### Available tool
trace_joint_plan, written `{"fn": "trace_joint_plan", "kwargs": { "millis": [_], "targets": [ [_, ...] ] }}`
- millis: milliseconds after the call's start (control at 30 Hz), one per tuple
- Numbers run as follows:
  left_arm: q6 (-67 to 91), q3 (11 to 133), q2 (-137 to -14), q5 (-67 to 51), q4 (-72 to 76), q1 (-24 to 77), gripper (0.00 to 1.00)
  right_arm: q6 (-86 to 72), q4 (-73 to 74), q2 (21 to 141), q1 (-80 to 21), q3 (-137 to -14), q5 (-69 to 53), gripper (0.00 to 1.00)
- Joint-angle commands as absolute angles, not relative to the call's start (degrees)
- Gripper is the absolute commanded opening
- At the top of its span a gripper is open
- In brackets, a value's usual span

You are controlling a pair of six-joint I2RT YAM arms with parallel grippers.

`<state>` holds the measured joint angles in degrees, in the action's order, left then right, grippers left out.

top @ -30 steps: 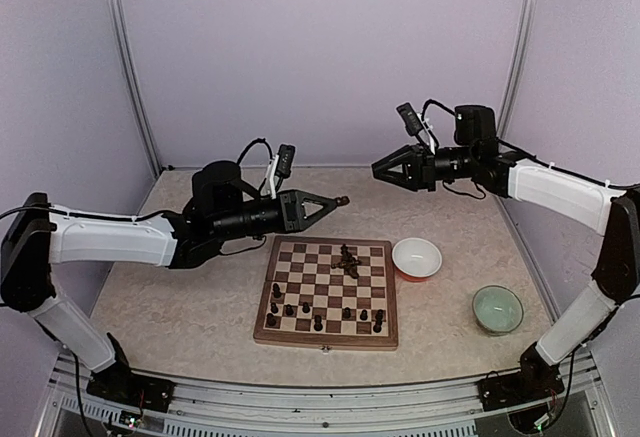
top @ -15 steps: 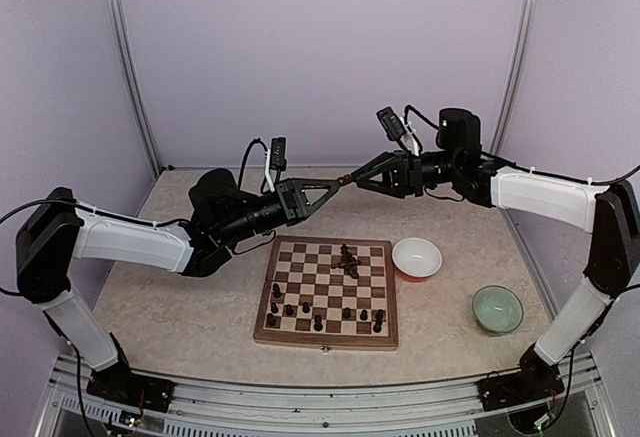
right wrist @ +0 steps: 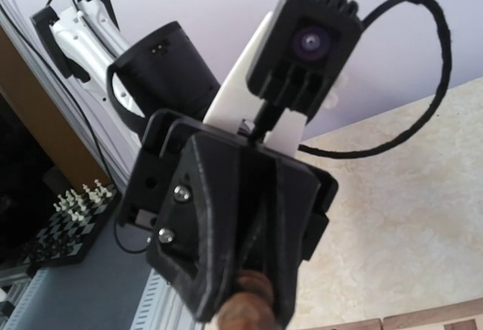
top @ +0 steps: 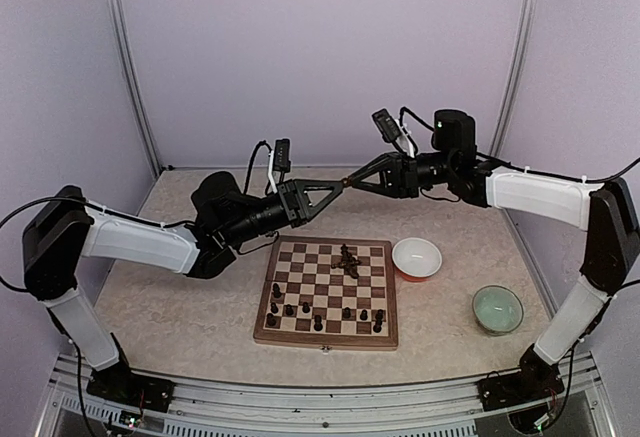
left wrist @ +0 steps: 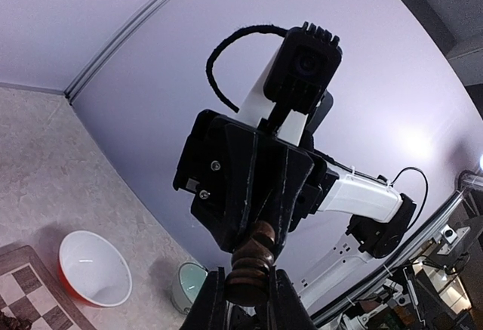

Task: Set up the chess pieces on the board
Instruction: Pass from the left arm to the right, then place the knight at b8.

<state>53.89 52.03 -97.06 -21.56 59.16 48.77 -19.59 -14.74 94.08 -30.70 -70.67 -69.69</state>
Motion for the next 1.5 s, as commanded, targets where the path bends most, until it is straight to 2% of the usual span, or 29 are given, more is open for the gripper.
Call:
{"fn": "trace_joint_plan", "kwargs": {
  "millis": [0,100,167,267,400,433,467,500,600,667,833,967,1167,1467],
  "targets": [
    [55.35,54.32,-99.05,-23.13,60.49,48.23,0.07,-20.30,-16.60,94.78,-31.64,-71.80,-71.38,0.15],
    [56.27,55.21,-100.11,-24.16,61.01,48.16,0.07,-20.49,-17.09,95.00,-31.64,-71.76,-71.61,0.09],
    [56.54,55.70,-100.73,-24.57,60.92,48.12,0.08,-20.42,-17.26,95.22,-31.64,-71.70,-71.86,0.01],
    [56.21,56.47,-100.76,-24.67,58.33,47.78,0.16,-17.86,-15.06,94.74,-31.49,-72.03,-71.44,0.00],
    [51.30,55.65,-97.28,-21.69,48.55,47.06,0.47,-9.95,-5.68,93.21,-29.95,-74.02,-68.42,0.00],
    [49.32,55.44,-96.04,-20.38,44.95,46.75,0.69,-6.41,-2.26,92.63,-29.56,-75.17,-66.80,0.00],
    [47.53,55.34,-94.11,-18.46,40.88,46.47,0.95,-3.10,1.53,92.13,-29.27,-75.97,-65.04,0.00],
    [45.77,55.48,-91.72,-16.31,36.00,46.14,0.98,0.04,4.76,91.71,-29.07,-76.56,-63.28,0.00],
    [42.85,57.65,-87.77,-12.91,21.81,44.52,0.99,7.32,11.59,90.18,-28.96,-77.22,-58.76,0.00],
    [43.30,58.72,-85.68,-14.21,17.47,43.72,0.99,9.40,13.22,89.14,-28.80,-76.57,-57.10,0.00],
    [49.57,69.62,-82.57,-5.93,6.76,46.92,0.99,11.99,15.03,87.89,-28.49,-75.80,-55.22,0.00],
    [58.47,78.75,-83.28,-1.25,7.16,51.26,0.99,12.60,16.58,89.56,-28.21,-77.11,-55.22,0.00],
    [63.90,91.99,-87.69,-1.12,5.39,55.83,0.99,12.90,19.55,92.82,-28.21,-79.59,-55.97,0.00],
    [67.18,95.97,-91.91,-8.46,8.30,53.78,0.99,15.40,23.80,96.22,-28.13,-82.37,-55.10,0.00]
  ]
}}
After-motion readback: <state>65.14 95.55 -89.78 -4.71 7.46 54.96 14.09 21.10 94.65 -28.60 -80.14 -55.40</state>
